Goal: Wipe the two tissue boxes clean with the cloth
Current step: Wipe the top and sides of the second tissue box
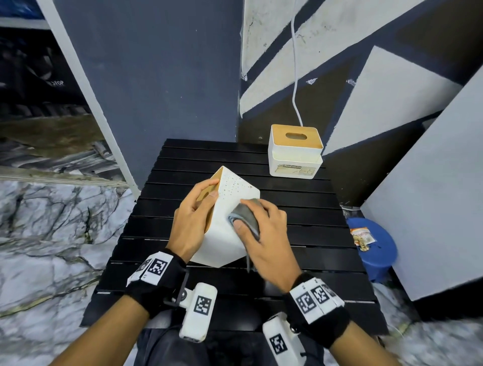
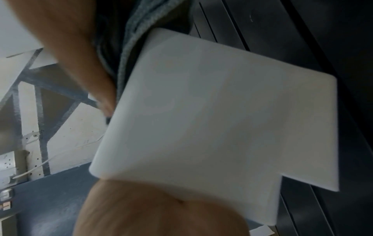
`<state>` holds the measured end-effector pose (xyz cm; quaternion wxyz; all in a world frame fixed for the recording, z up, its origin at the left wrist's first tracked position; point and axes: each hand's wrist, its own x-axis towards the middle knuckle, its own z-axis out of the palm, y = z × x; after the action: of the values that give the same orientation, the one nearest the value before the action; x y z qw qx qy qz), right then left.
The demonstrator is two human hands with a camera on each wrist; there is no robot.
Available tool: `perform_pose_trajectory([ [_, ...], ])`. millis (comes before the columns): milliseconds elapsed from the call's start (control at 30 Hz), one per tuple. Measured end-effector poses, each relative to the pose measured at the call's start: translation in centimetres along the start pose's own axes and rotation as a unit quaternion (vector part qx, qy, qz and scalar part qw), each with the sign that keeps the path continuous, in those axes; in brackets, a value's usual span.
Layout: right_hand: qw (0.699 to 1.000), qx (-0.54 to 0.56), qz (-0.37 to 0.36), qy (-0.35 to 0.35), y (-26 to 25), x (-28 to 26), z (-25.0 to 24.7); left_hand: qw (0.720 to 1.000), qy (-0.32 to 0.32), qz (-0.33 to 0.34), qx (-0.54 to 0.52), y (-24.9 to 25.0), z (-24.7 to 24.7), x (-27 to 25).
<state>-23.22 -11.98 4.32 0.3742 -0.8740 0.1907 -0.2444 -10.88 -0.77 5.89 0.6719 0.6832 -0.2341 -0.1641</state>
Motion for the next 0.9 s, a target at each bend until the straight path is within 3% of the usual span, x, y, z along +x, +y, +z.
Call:
perform_pose_trajectory([
  [167,0.999,-0.019,-0.026,-0.015,-1.0,1.8,0.0,1.0,-0.011,-0.002,0.003,0.0,-0.1,0.0],
  [367,0.999,-0.016,0.028,-0.024,0.5,3.3,-0.9,1.0,-0.013,-0.009,0.008,0.2,0.2,-0.1],
  [633,0.997,-0.048,-0.045,-0.033,-2.9,2.2,0.0,1.0,-0.014,0.003,0.009,0.1,0.2,0.0],
  [900,0.999,-0.044,0.02,-0.022,-0.8,4.3,-0.7,1.0,-0.007,-0.005,0.015,0.0,0.0,-0.2],
])
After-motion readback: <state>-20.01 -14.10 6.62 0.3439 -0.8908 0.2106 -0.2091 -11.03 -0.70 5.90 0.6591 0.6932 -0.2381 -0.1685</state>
